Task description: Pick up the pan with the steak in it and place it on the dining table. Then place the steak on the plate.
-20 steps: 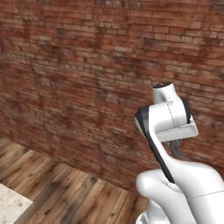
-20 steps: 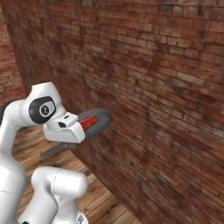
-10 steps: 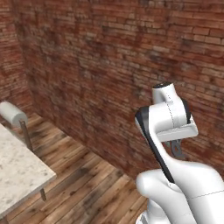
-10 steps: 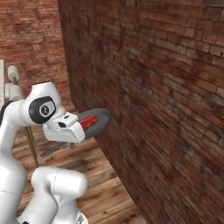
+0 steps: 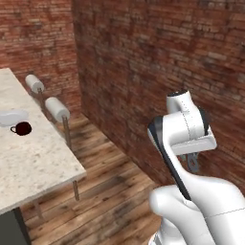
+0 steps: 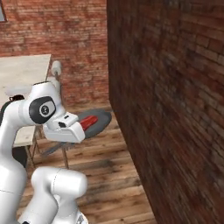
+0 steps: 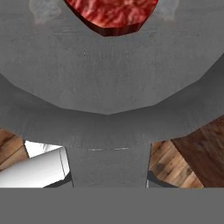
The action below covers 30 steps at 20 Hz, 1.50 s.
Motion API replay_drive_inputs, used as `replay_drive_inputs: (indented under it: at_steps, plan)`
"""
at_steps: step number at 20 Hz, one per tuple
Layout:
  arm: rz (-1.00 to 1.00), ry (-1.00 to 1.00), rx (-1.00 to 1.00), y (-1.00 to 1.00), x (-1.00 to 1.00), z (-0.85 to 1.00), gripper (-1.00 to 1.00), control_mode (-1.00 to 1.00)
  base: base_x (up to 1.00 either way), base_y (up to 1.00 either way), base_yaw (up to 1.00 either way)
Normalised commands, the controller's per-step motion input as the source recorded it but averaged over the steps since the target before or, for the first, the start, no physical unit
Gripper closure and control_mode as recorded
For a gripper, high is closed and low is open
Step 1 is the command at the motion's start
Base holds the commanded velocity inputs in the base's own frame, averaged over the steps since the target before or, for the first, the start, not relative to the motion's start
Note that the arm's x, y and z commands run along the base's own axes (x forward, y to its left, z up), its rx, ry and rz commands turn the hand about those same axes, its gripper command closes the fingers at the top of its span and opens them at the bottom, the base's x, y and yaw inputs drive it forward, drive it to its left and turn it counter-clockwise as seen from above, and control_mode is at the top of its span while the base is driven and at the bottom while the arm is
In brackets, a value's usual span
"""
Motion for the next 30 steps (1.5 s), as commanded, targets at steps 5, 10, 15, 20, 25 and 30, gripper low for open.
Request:
replay_drive_inputs:
  at_steps: [5, 10, 15, 20, 25, 30]
  plan:
    - [0.0, 0.0, 0.0, 0.0, 0.0, 0.0, 1.0, 1.0, -0.06, 0.22, 0.42]
    - [0.0, 0.0, 0.0, 0.0, 0.0, 0.0, 1.0, 1.0, -0.14, 0.25, 0.34]
    - [0.0, 0.0, 0.0, 0.0, 0.0, 0.0, 1.0, 1.0, -0.01, 0.01, 0.04]
    - [0.0, 0.0, 0.0, 0.0, 0.0, 0.0, 1.0, 1.0, 0.0, -0.69, 0.06]
    - [0.0, 0.0, 0.0, 0.0, 0.0, 0.0, 1.0, 1.0, 0.0, -0.85, 0.08]
    - [0.0, 0.0, 0.0, 0.0, 0.0, 0.0, 1.0, 1.0, 0.41, -0.44, 0.03]
